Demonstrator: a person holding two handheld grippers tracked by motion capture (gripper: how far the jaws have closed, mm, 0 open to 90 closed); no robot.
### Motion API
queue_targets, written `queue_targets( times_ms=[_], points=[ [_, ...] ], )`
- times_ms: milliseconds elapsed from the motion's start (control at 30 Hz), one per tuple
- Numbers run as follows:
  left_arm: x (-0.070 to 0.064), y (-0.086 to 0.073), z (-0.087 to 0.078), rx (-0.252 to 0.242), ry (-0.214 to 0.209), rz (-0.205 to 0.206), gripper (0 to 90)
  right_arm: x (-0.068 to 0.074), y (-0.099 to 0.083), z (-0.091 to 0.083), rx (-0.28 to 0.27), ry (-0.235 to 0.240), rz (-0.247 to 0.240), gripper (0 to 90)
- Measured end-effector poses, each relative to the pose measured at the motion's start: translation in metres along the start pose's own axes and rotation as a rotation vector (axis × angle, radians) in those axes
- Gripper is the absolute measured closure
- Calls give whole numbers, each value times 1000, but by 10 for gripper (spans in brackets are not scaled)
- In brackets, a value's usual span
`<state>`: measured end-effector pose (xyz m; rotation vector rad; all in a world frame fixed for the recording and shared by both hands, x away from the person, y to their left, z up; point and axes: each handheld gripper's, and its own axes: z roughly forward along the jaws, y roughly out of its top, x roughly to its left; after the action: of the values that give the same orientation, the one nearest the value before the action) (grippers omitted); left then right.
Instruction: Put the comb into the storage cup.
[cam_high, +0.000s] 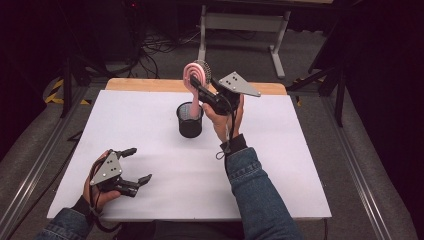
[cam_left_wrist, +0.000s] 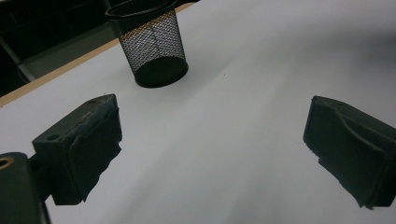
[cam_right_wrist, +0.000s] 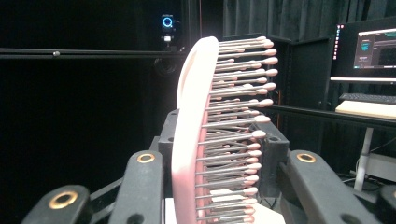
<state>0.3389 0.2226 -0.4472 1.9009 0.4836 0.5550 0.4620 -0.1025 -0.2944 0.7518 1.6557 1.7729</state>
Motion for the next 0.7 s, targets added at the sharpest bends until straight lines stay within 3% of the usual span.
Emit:
queue_targets(
  times_ms=[167,333,467,700],
  points=[
    [0,0,1,-6,2,-4,55,-2,-5,2,16,-6,-7,634],
    [0,0,0,-3,3,1,55,-3,-11,4,21,-8,31,634],
    [0,0,0,2,1,3,55,-5,-17,4,35,-6,24,634],
    [0,0,0,3,0,4,55,-7,-28,6,52,-8,63,634]
  ],
)
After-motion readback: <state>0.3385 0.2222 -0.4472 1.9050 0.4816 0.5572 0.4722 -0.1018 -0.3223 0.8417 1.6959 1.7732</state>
